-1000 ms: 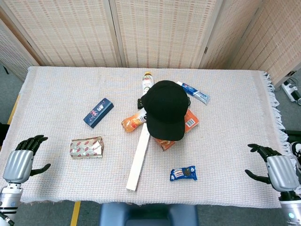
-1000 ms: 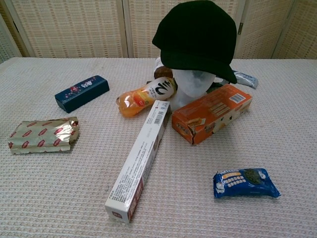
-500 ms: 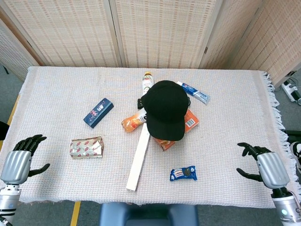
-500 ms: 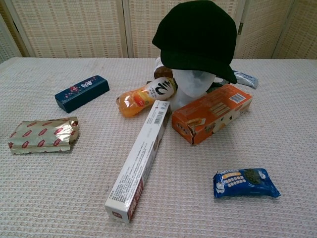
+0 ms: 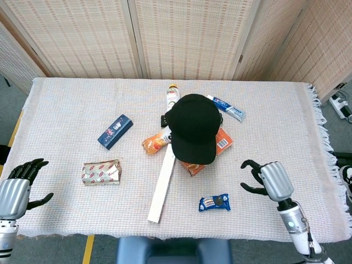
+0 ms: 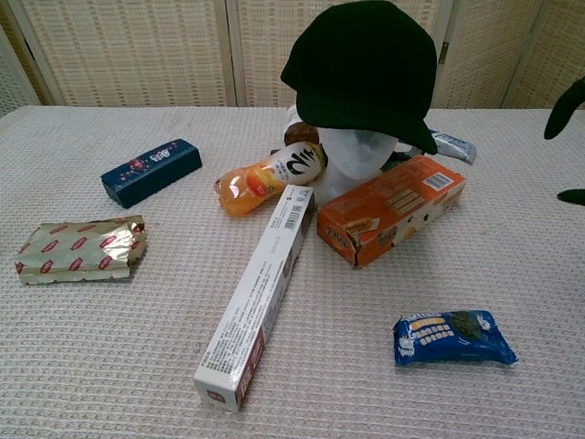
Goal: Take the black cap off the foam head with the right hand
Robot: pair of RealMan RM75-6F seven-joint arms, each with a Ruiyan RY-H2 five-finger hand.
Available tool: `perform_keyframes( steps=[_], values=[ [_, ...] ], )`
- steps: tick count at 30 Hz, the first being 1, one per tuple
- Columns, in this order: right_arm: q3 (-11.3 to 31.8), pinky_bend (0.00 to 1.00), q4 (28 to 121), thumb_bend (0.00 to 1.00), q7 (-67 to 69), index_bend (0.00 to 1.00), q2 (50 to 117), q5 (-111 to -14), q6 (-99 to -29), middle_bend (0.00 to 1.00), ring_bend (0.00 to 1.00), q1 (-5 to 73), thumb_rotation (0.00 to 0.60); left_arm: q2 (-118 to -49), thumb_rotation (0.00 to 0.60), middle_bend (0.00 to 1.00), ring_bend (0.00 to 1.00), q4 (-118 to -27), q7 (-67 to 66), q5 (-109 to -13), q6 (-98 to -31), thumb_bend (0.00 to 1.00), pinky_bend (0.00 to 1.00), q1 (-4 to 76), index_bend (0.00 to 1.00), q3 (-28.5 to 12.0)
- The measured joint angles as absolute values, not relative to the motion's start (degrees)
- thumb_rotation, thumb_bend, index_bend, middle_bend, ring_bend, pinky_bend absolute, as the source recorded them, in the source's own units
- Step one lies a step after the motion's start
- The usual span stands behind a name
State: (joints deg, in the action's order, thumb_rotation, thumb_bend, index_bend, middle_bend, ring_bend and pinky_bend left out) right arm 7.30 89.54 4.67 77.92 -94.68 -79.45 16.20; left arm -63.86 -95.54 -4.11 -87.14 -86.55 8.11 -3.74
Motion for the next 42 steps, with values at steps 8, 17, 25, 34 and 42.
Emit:
perform_keyframes(
  steps=[8,17,25,34,42],
  values=[
    [10.2,1.0,84.9,0.08,2.1,0.45,86.1,-93.4,-77.6,0.98,1.0,21.2,0.6,-64.1,0.6,0.22,0.21,-95.3,-4.0,-86.9,-86.1,0.16,0.25,8.2,0.24,-3.7],
    [13.0,1.0,76.2,0.08,1.1,0.45,94.9,-91.8,-76.9,0.98,1.0,26.4,0.6,-64.1,0.6,0.21,0.21,-95.0,-3.7,-87.0,-85.8,0.16,0.25,8.4,0.24,-3.8],
    [14.0,1.0,68.3,0.18,2.8,0.45,100.6,-91.9,-77.8,0.98,1.0,30.3,0.6,-63.6,0.6,0.22,0.21,-95.2,-3.6,-86.8,-85.8,0.16,0.25,8.4,0.24,-4.0],
    [13.5,1.0,63.6,0.54,5.1,0.53,103.0,-93.2,-81.1,0.98,1.0,32.1,0.6,-63.2,0.6,0.22,0.21,-95.6,-3.4,-87.0,-86.1,0.16,0.25,8.2,0.24,-4.0],
    [13.1,1.0,62.2,0.9,7.2,0.71,102.7,-93.7,-84.9,1.0,1.0,31.5,0.6,-63.3,0.6,0.22,0.21,-95.8,-3.6,-87.4,-86.2,0.16,0.25,8.4,0.24,-4.1]
  ],
)
